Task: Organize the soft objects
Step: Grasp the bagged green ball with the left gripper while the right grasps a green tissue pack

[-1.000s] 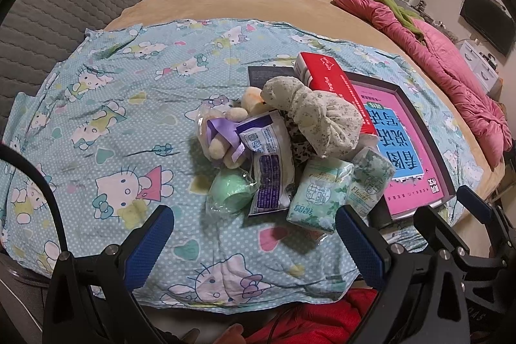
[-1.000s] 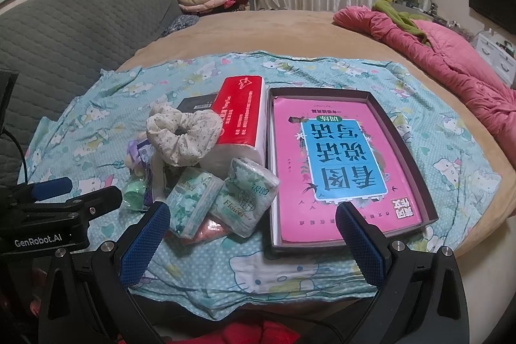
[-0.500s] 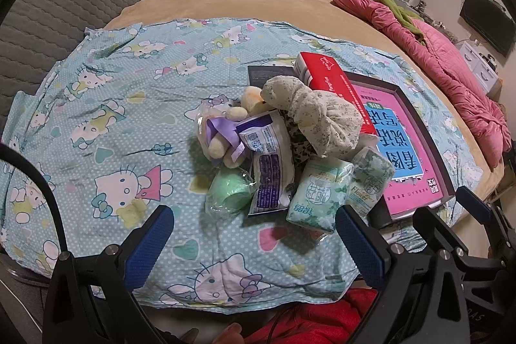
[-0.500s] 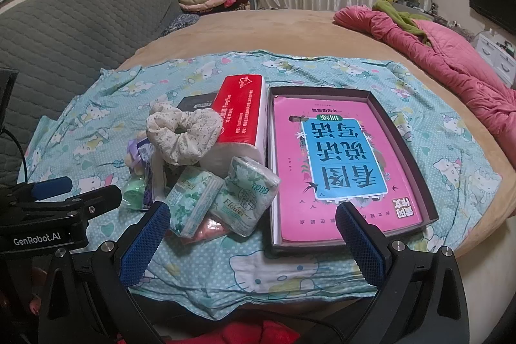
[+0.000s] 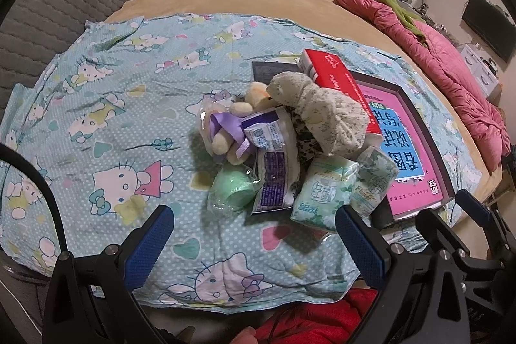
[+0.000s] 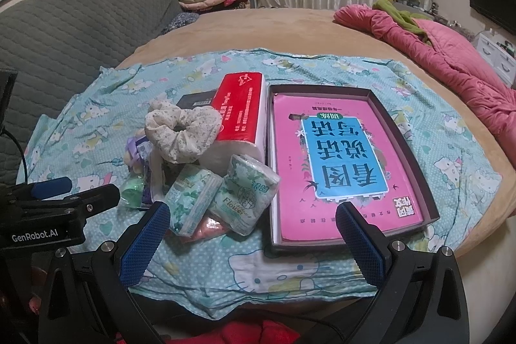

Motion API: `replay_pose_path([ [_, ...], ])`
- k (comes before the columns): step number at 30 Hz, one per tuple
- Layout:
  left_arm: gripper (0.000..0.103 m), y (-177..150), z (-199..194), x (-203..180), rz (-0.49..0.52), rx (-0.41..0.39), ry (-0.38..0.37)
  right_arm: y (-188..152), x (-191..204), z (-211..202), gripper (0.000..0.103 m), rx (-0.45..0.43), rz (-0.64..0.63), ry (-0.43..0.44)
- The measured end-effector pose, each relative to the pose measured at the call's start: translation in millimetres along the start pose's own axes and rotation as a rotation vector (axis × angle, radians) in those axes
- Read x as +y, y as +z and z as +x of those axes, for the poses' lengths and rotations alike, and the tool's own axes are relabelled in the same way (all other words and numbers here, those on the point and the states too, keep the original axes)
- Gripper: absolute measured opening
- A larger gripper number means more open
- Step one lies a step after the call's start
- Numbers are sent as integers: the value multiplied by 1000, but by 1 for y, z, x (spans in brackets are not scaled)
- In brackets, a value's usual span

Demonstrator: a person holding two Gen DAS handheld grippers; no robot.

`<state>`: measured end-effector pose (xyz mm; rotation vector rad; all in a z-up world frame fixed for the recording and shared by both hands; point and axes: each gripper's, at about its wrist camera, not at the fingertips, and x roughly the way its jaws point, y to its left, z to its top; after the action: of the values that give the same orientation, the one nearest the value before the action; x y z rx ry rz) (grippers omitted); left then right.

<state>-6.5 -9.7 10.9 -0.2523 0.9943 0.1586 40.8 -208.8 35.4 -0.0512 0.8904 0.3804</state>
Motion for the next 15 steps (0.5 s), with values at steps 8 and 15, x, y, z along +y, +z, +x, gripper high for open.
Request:
replay_pose_path([
  [8, 101, -1, 16, 32, -79, 44, 6, -1, 9, 10, 103, 27, -5, 31],
  [15, 101, -2, 32, 55, -132, 71, -2, 0, 18, 23, 103, 36, -31, 39],
])
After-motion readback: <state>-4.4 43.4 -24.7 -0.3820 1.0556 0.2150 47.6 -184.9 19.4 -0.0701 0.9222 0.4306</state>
